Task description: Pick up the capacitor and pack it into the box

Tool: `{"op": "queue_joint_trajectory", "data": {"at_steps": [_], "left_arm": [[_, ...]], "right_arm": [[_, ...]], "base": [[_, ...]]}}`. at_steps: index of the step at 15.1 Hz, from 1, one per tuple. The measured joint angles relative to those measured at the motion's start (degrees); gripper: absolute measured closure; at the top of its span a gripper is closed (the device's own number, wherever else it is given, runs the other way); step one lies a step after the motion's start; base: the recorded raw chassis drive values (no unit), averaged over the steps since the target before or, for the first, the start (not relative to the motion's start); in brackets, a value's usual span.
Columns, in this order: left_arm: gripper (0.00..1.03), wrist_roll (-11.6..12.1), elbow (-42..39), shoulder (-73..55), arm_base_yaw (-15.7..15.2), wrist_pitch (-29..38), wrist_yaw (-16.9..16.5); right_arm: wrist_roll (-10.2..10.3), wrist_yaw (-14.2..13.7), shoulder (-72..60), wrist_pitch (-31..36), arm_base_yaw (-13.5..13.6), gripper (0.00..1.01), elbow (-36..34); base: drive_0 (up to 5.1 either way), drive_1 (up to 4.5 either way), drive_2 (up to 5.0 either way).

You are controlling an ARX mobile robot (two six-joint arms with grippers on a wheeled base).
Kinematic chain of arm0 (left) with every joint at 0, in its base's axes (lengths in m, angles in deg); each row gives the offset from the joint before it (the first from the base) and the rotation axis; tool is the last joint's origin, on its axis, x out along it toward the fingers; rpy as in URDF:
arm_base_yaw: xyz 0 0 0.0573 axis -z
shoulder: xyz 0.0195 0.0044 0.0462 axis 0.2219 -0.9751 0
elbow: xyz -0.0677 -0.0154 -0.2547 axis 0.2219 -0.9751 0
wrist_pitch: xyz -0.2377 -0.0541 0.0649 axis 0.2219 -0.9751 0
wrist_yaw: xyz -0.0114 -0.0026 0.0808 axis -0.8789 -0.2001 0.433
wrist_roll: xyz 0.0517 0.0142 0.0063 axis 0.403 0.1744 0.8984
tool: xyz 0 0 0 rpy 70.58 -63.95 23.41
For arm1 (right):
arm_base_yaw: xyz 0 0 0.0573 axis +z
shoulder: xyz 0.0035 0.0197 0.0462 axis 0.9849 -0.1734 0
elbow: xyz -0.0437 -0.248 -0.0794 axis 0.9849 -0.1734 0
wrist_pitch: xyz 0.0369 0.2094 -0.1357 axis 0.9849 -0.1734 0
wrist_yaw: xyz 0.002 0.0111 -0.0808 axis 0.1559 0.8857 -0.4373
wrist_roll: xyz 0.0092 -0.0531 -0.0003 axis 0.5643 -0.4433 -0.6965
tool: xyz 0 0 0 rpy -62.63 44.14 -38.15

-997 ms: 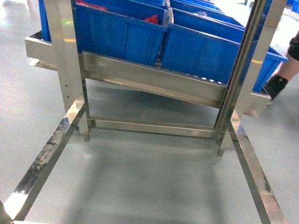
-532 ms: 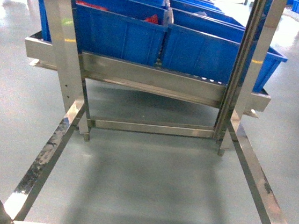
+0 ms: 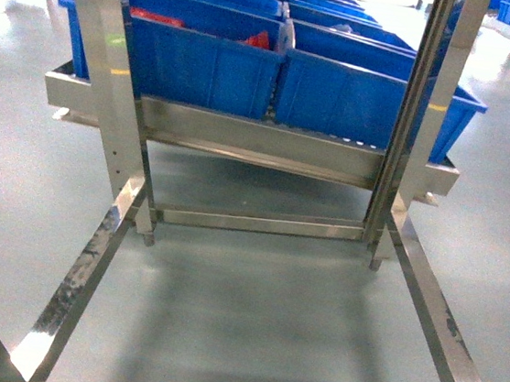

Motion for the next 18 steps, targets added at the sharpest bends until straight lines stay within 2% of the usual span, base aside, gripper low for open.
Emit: {"op": "queue_joint_trajectory", "data": {"at_steps": [18], "left_arm": [[0.05,0.4,0.0,0.0,0.0,0.2,0.0]], "right_arm": [[0.0,0.0,0.0,0.0,0.0,0.03,0.0]], "base": [[0.0,0.0,0.0]]}}
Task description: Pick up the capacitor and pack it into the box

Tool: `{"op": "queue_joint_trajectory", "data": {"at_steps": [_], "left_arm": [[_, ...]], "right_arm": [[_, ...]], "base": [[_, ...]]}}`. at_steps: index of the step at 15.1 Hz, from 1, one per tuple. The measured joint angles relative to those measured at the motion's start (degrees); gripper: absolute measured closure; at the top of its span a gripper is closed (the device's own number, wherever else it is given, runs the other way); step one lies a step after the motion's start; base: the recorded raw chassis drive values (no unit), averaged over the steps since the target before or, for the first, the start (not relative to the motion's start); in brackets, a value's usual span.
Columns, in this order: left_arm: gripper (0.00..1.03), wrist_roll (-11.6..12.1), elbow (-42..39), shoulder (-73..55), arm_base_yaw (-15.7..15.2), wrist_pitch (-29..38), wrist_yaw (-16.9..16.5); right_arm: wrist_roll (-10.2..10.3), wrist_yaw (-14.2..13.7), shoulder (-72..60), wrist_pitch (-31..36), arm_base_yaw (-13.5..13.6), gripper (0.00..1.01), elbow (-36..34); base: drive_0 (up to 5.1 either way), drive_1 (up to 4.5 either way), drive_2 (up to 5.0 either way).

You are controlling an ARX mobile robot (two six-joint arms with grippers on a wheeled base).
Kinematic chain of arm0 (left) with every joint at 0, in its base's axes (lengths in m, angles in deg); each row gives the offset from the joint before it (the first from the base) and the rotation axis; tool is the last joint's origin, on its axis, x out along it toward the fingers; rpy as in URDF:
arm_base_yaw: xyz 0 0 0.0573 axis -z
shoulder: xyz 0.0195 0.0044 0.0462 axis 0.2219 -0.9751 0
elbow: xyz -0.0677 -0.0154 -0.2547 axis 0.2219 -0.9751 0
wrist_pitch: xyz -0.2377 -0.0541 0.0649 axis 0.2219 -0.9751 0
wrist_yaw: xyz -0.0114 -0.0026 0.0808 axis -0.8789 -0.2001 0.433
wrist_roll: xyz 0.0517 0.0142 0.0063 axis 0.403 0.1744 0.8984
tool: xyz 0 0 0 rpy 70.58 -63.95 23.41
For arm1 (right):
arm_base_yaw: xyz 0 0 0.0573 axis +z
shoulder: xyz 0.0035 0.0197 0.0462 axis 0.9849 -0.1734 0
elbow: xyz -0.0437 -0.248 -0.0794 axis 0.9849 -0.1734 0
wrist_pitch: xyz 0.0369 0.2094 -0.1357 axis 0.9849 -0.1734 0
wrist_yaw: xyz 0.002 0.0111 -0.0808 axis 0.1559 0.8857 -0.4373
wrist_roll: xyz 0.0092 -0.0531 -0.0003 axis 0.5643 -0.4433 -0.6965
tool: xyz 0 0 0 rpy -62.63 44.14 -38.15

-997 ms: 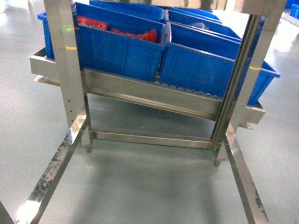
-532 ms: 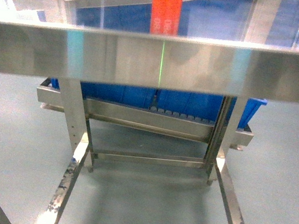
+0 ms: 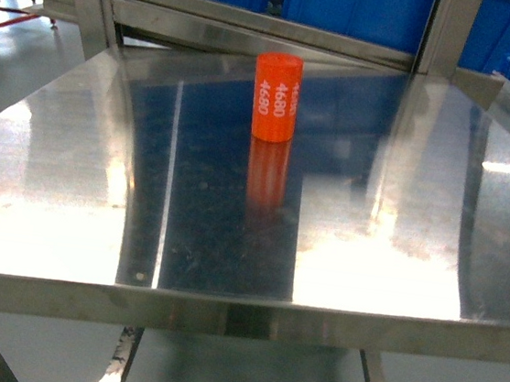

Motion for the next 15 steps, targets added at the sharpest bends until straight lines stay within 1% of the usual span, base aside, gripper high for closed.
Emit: {"op": "queue_joint_trajectory", "data": {"at_steps": [15], "left_arm": [[0.05,0.0,0.0,0.0,0.0,0.0,-0.1]], "right_arm": [[0.0,0.0,0.0,0.0,0.0,0.03,0.0]], "base": [[0.0,0.0,0.0]]}}
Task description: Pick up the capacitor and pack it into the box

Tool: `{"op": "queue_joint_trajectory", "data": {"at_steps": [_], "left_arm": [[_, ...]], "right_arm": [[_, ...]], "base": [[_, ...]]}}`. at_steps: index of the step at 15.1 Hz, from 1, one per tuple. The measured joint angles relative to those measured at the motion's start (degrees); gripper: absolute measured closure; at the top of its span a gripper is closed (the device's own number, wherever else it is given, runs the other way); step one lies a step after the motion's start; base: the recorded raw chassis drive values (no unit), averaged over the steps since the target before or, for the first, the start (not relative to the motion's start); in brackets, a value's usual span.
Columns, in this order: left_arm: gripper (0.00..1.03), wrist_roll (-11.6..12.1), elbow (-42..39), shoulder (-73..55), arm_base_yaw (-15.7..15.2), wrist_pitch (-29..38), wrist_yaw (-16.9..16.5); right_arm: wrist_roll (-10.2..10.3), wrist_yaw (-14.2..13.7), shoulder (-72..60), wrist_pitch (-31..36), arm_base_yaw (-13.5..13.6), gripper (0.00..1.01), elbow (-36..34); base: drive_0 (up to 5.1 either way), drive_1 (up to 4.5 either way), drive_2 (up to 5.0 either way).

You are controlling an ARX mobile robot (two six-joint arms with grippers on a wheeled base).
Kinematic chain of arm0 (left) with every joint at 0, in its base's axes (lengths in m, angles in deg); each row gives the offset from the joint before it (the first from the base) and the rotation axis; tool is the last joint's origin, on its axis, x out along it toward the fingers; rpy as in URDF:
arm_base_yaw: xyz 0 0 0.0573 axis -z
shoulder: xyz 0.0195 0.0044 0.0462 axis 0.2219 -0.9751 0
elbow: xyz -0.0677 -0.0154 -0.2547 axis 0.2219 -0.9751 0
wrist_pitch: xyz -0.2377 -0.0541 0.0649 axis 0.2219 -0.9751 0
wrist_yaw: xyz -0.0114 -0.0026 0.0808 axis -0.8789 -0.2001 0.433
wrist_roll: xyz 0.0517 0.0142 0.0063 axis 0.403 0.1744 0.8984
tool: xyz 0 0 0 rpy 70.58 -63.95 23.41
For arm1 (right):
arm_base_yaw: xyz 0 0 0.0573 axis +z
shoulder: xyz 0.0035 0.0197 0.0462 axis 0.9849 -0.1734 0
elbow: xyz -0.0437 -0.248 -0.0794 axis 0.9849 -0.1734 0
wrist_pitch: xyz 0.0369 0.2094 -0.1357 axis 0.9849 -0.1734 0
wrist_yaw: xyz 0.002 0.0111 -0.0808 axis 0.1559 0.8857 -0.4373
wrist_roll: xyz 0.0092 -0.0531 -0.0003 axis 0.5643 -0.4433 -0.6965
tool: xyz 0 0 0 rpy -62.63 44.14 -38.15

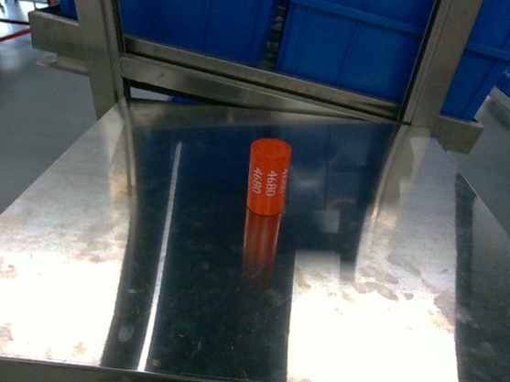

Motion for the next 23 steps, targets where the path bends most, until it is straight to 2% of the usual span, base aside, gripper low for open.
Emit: {"op": "queue_joint_trajectory", "data": {"at_steps": [1,2,3,5,6,7,8,9,11,13,16,23], "left_arm": [[0.05,0.0,0.0,0.0,0.0,0.0,0.0],[0.05,-0.3,0.0,-0.8,-0.3,-0.1,-1.4],[0.05,-1.2,0.1,-10.7,0.2,10.7,-3.6],[0.05,-1.9,2.4,-39.2,3.8,36.9,-0.7],[0.05,-2.1,8.5,-54.3,6.1,49.6,1.5],[0.05,-2.6,16.7,-67.6,8.5,58.8,2.9],[0.05,-2.6,31.9,-89.7,14.5,62.9,5.6],[0.05,-2.6,47.3,-108.3,19.6,58.5,8.1],[0.05,-3.1,58.4,-116.4,22.8,54.9,8.1],[0.05,-4.4,65.2,-121.0,24.5,51.9,7.9],[0.05,-5.2,69.2,-125.6,25.4,49.7,6.3],[0.05,-7.6,70.0,-132.8,26.0,47.6,7.3]], "right_arm": [[0.0,0.0,0.0,0.0,0.0,0.03,0.0],[0.0,0.0,0.0,0.0,0.0,0.03,0.0],[0.0,0.0,0.0,0.0,0.0,0.03,0.0],[0.0,0.0,0.0,0.0,0.0,0.03,0.0],[0.0,0.0,0.0,0.0,0.0,0.03,0.0],[0.0,0.0,0.0,0.0,0.0,0.03,0.0],[0.0,0.0,0.0,0.0,0.0,0.03,0.0],[0.0,0.0,0.0,0.0,0.0,0.03,0.0],[0.0,0.0,0.0,0.0,0.0,0.03,0.0],[0.0,0.0,0.0,0.0,0.0,0.03,0.0],[0.0,0.0,0.0,0.0,0.0,0.03,0.0],[0.0,0.0,0.0,0.0,0.0,0.03,0.0]], "base": [[0.0,0.0,0.0],[0.0,0.0,0.0],[0.0,0.0,0.0],[0.0,0.0,0.0],[0.0,0.0,0.0],[0.0,0.0,0.0],[0.0,0.0,0.0],[0.0,0.0,0.0],[0.0,0.0,0.0],[0.0,0.0,0.0],[0.0,0.0,0.0],[0.0,0.0,0.0]]}}
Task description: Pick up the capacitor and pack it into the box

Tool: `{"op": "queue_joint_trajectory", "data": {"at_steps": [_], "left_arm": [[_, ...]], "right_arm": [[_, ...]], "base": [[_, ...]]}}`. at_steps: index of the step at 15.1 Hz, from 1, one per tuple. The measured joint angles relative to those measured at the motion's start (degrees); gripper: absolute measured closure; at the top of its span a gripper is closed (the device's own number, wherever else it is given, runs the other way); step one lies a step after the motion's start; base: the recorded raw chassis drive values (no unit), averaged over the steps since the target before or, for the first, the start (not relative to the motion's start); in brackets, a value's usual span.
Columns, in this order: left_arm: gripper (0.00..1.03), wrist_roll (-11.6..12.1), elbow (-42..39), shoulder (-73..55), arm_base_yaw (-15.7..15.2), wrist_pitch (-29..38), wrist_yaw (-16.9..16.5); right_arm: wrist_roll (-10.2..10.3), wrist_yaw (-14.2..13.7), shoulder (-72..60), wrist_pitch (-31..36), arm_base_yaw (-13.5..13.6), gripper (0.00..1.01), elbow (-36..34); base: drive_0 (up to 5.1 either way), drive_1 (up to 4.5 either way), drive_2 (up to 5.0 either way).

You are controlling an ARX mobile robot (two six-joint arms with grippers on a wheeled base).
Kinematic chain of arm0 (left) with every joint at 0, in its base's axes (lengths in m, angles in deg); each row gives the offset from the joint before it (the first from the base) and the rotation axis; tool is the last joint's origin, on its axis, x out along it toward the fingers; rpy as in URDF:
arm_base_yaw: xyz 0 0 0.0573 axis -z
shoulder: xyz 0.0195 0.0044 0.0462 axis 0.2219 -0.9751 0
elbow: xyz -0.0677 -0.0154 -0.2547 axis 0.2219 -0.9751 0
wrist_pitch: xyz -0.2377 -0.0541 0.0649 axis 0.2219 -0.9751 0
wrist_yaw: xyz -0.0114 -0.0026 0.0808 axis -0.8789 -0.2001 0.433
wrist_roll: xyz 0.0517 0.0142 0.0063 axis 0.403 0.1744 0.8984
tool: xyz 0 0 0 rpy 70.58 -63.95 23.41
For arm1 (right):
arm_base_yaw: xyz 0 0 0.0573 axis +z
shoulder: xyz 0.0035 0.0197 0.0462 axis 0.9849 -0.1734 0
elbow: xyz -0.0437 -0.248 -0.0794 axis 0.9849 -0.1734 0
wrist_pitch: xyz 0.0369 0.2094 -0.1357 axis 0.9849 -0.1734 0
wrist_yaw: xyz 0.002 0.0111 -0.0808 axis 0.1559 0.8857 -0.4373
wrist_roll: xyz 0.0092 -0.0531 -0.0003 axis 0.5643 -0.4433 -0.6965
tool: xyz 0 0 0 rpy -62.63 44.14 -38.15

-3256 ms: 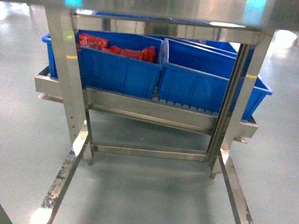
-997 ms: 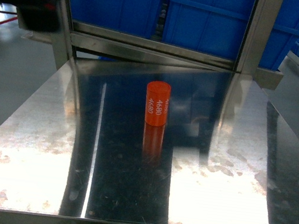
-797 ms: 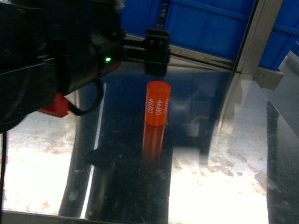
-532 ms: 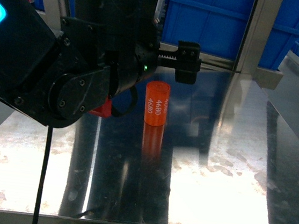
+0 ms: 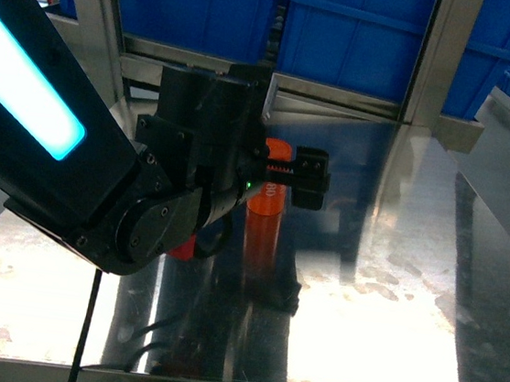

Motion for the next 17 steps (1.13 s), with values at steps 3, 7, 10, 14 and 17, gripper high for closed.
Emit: {"op": "queue_joint_trajectory", "data": {"at_steps": [3,7,10,14,17], "left_arm": [[0.05,-1.0,2.0,-2.5,0.0,-1.3,-0.1],[0.2,-1.2,5.0,-3.9,-0.1,-3.3,-0.5],[0.58,-2.2,4.8,-4.0,-0.4,-4.5,-1.0],[0.58,-2.8,-14.7,13.5,-3.8,8.4,-0.4],[0.58,2.1,-35.3,37.9,-9.0,14.8,-2.2]], "right_arm": [[0.0,0.0,0.0,0.0,0.0,0.03,0.0],[0.0,0.0,0.0,0.0,0.0,0.03,0.0],[0.0,0.0,0.0,0.0,0.0,0.03,0.0],[0.0,0.0,0.0,0.0,0.0,0.03,0.0],[0.0,0.0,0.0,0.0,0.0,0.03,0.0]], "base": [[0.0,0.0,0.0],[0.0,0.0,0.0],[0.0,0.0,0.0],[0.0,0.0,0.0],[0.0,0.0,0.0]]}}
